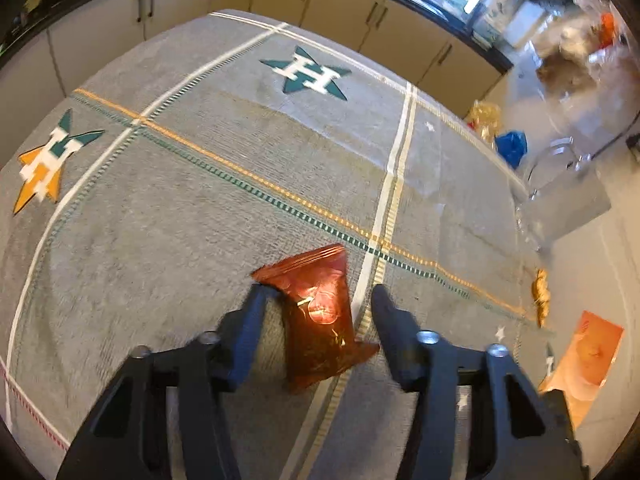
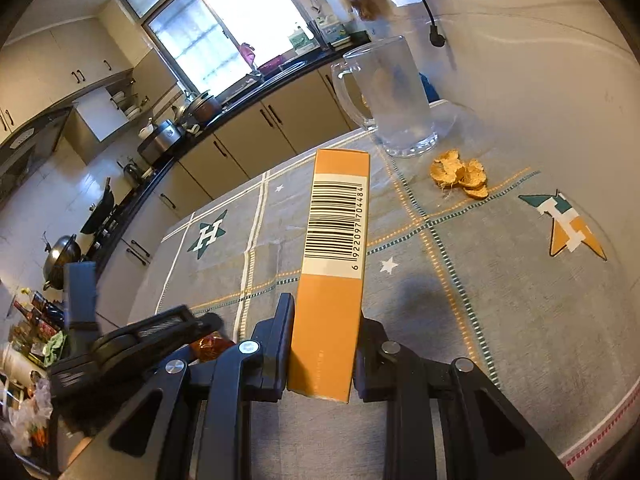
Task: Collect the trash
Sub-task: 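Grasp the red snack bag with left tool while right tool holds orange box, then carry the red snack bag with left tool while right tool carries orange box to basket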
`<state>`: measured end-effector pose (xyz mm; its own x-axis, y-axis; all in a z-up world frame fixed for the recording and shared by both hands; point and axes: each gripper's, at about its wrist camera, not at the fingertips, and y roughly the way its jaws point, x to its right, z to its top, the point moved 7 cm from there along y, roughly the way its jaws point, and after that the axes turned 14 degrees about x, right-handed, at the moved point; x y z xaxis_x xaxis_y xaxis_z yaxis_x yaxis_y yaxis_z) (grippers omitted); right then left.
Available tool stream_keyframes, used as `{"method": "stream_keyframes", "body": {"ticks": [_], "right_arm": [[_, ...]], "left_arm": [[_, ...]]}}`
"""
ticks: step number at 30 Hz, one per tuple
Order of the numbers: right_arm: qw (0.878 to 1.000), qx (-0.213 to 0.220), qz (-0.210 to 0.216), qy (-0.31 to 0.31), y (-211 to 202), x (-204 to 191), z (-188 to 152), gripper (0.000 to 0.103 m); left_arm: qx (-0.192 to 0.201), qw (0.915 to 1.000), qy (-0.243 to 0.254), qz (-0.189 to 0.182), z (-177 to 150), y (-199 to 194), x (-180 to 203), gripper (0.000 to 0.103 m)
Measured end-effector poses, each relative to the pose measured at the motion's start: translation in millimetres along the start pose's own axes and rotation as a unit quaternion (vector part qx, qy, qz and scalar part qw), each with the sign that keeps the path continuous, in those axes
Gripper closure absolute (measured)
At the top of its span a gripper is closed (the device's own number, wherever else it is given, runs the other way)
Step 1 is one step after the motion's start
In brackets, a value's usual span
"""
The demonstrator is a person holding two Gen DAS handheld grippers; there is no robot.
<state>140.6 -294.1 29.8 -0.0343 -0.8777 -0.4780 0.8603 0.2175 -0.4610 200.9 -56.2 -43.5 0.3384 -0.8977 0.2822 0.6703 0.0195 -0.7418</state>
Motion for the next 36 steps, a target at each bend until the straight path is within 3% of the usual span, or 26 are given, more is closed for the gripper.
{"method": "stream_keyframes", "body": {"ticks": [3,11,15,20,27,36], "right_arm": [[1.0,-0.002,0.003,-0.008,0.7,-4.4,-1.3,0.076],[0.998,-0.015,0.022,-0.048,6.0,-24.8,-16.2,0.076],[0.994,-0.038,0.064,-0.084,10.5,-52.2,-35.9,0.076],[0.981,-0.057,0.115,-0.144,10.4,-87.6,-66.7,0.076],[0.966,-0.057,0.139,-0.21,9.3,-110.4,-94.7,0.076],[0.961,-0.054,0.147,-0.229,9.3,-120.0,-104.6,0.077]], "left_arm": [[0.004,0.9991,0.041,0.0,-2.1,0.4,0.1,0.071],[0.025,0.9899,0.137,-0.023,-21.0,-36.0,-20.9,0.073],[0.062,0.9846,0.16,-0.03,-24.1,-66.2,-40.9,0.073],[0.128,0.9725,0.195,0.0,-22.7,-98.2,-68.6,0.073],[0.157,0.9677,0.197,0.011,-24.2,-116.4,-95.8,0.073],[0.164,0.9695,0.182,0.009,-25.3,-120.0,-114.0,0.073]]}}
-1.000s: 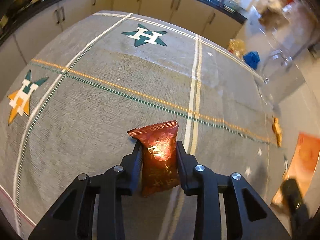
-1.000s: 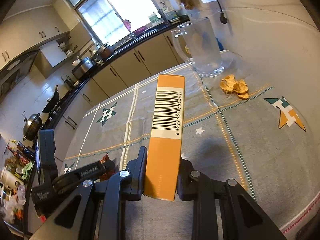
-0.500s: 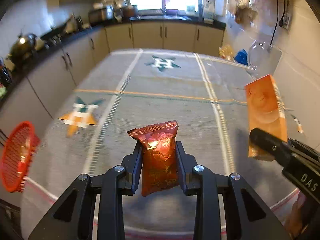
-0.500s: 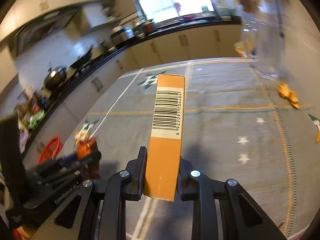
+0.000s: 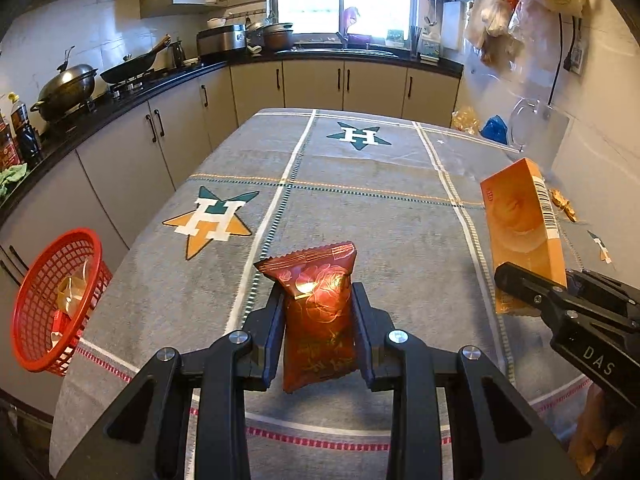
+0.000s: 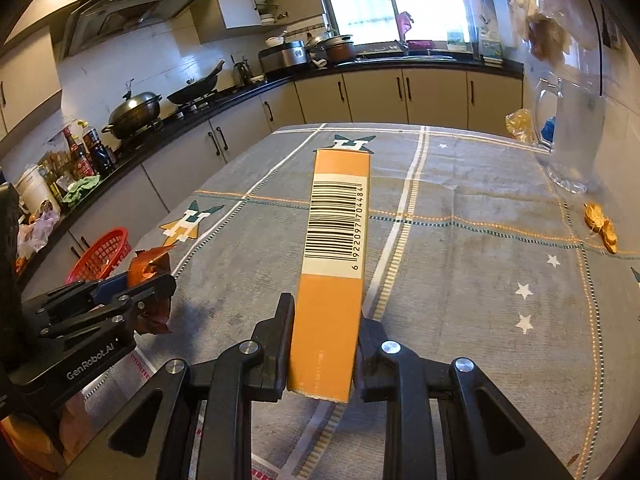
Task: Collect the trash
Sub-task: 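Carry the red snack bag with left tool while right tool carries orange box to basket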
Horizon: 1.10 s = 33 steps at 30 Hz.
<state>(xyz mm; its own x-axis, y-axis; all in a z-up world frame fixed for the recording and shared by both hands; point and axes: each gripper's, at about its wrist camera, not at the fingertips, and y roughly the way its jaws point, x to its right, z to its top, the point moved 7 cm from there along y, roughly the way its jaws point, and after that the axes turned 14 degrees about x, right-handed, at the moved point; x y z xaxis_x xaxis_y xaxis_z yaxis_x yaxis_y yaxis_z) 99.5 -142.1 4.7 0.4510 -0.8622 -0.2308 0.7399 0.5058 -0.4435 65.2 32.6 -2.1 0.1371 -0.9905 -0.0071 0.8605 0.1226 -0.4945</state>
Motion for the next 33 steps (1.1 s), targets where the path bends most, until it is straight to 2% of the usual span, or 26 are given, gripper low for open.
{"method": "stream_keyframes", "body": {"ticks": [17,33], "right_arm": [[1.0,0.013,0.012,-0.017,-6.5,-9.2,2.4,0.076],[0.999,0.018,0.02,-0.029,-10.6,-20.3,0.5,0.077]], "left_arm": [[0.015,0.9998,0.007,0.009,-0.5,-13.7,-2.8,0.073],[0.028,0.9994,-0.005,0.018,0.2,-28.9,-25.1,0.073]]}}
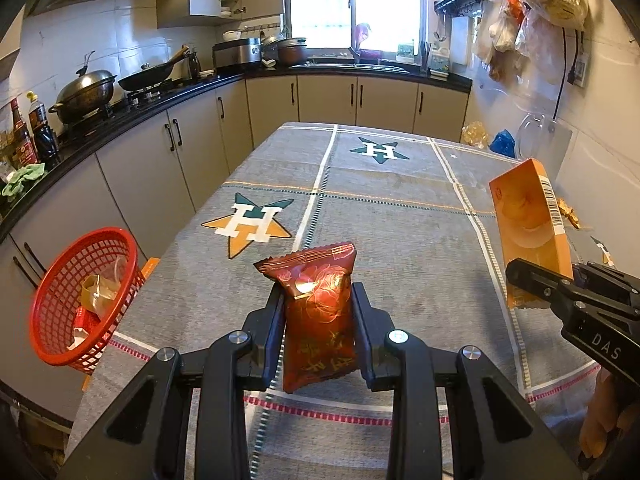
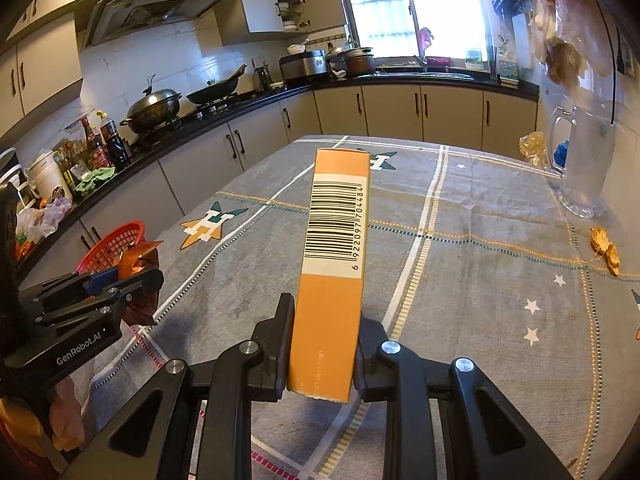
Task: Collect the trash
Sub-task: 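Carry the red snack bag with left tool while right tool carries orange box to basket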
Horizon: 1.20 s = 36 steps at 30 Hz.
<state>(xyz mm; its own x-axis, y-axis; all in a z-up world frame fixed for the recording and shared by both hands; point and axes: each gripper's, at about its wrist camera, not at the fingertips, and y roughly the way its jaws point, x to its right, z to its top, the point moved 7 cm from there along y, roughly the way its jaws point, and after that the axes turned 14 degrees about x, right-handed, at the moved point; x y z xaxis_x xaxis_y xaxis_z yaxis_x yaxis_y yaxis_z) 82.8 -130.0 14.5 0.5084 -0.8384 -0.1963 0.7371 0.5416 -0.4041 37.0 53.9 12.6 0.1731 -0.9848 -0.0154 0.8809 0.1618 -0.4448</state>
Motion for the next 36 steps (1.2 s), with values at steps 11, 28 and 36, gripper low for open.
{"method": "stream_keyframes", "body": {"ticks": [11,28,36], "right_arm": [[1.0,-0.005,-0.015,-0.007,-0.3,-12.2,2.7,0.076],[0.999,-0.031,0.037,-0.004,11.6,-82.0,11.4,0.076],[0.995,-0.048,0.082,-0.022,37.3,-146.2,22.3,0.076]], "left_arm": [[0.009,0.9999,-0.011,0.0,5.0,-10.2,-10.8,0.073],[0.02,0.9986,-0.047,0.018,8.7,-25.5,-66.5,0.073],[0.036,0.9948,-0.081,0.049,17.5,-37.6,-128.6,0.073]]}}
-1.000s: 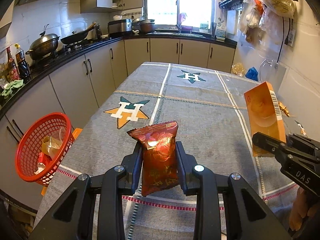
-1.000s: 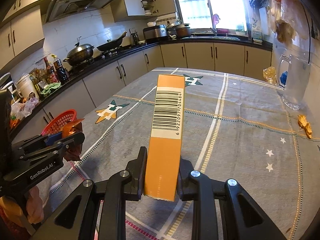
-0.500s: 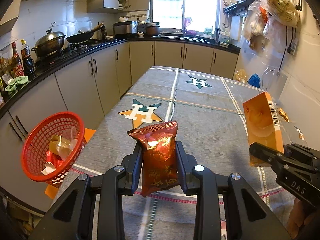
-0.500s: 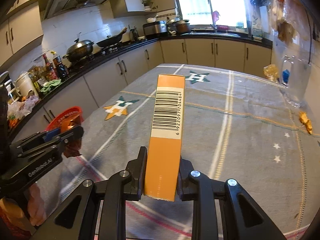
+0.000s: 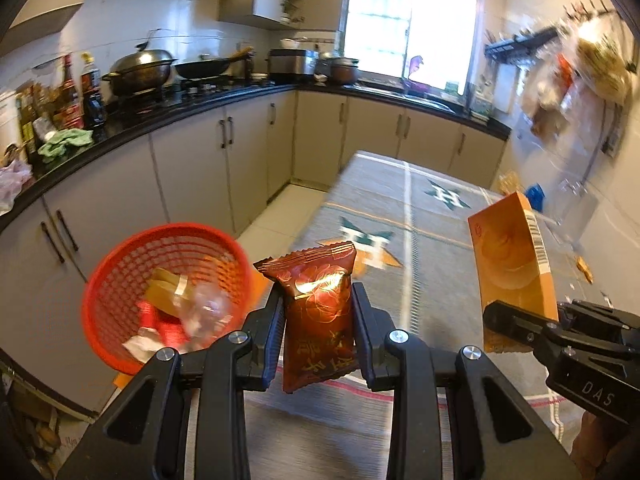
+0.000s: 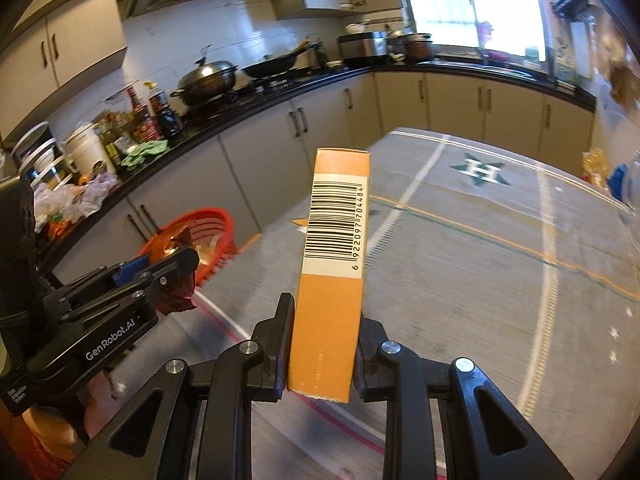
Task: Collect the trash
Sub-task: 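Carry the red snack bag with left tool while right tool carries orange box to basket, then open both tools to drop the snack bag and orange box into the basket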
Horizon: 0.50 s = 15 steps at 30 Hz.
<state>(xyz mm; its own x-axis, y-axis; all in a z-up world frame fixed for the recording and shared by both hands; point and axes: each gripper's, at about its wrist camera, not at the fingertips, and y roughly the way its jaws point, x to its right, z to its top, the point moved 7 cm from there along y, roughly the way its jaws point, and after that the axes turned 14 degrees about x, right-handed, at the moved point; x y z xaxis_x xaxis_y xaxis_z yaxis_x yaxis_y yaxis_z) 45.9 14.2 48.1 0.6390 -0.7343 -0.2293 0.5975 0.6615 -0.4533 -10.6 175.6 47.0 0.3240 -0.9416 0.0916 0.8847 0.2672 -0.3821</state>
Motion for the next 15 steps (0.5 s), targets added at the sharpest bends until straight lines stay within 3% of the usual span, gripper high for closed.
{"method": "stream_keyframes", "body": {"ticks": [9,15], "right_arm": [[0.998,-0.016,0.05,-0.023,36.8,-67.6,14.9,0.076],[0.995,-0.045,0.084,-0.028,78.9,-114.5,16.4,0.076]], "left_arm": [[0.011,0.9972,-0.043,0.06,12.8,-1.1,-89.9,0.073],[-0.013,0.9922,-0.073,0.1,-0.2,15.5,-142.4,0.073]]}}
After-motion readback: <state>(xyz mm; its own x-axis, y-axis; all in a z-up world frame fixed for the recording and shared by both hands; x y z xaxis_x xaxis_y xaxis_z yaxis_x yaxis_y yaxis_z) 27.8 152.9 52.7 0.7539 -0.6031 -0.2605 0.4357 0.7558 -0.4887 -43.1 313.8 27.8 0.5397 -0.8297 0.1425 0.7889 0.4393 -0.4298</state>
